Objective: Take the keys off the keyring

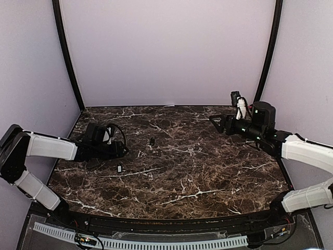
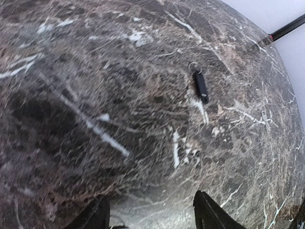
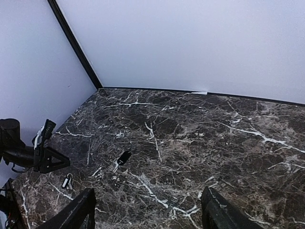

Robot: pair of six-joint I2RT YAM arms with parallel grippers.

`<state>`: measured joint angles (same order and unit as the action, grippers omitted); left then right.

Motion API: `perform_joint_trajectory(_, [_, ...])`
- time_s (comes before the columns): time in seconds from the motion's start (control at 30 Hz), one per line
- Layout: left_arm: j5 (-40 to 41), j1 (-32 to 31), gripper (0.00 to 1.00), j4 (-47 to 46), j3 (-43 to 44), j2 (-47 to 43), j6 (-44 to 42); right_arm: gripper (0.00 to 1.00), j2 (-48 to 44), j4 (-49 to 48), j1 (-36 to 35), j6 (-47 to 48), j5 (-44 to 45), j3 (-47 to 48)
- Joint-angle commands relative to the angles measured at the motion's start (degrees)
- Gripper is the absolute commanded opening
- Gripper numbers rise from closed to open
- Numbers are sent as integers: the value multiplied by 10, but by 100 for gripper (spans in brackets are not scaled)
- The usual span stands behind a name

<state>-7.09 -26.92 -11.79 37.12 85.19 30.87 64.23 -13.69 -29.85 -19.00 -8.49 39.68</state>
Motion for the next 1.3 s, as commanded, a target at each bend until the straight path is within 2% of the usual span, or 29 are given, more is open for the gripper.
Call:
perform_joint_trajectory(0.0, [65, -28, 62, 65, -29, -58, 24, 74, 53, -22, 2, -37, -63, 46])
perform_joint_trajectory(0.17, [78, -34, 63, 37, -74, -86, 26, 72, 112, -82, -2, -67, -126, 42])
perform_joint_trajectory(0.3, [5, -2, 52, 15, -70, -64, 5, 66, 147, -89, -4, -69, -169, 72])
perform_joint_trajectory(0.37, [-10, -1, 51, 17, -55, -48, -10, 64, 158, -78, -5, -58, -184, 92])
perform_joint_trajectory(0.6, [-34, 22, 44, 0, -46, -2, -19, 61, 169, -51, -5, -29, -188, 120])
perform_joint_trajectory(0.73, [-55, 24, 29, 0, -33, 31, -25, 60, 170, -51, -5, -28, -189, 116])
perform_joint_trajectory(0.83, [-47, 23, 27, 9, -23, 42, -25, 60, 168, -47, -4, -28, -188, 110])
perform_joint_trajectory(0.97, [-47, 24, 20, 3, -25, 42, -24, 60, 160, -42, -5, -27, -180, 104])
perform_joint_trajectory(1.27, [-38, 24, 21, 34, -38, 18, -37, 60, 157, -47, -5, -30, -175, 106])
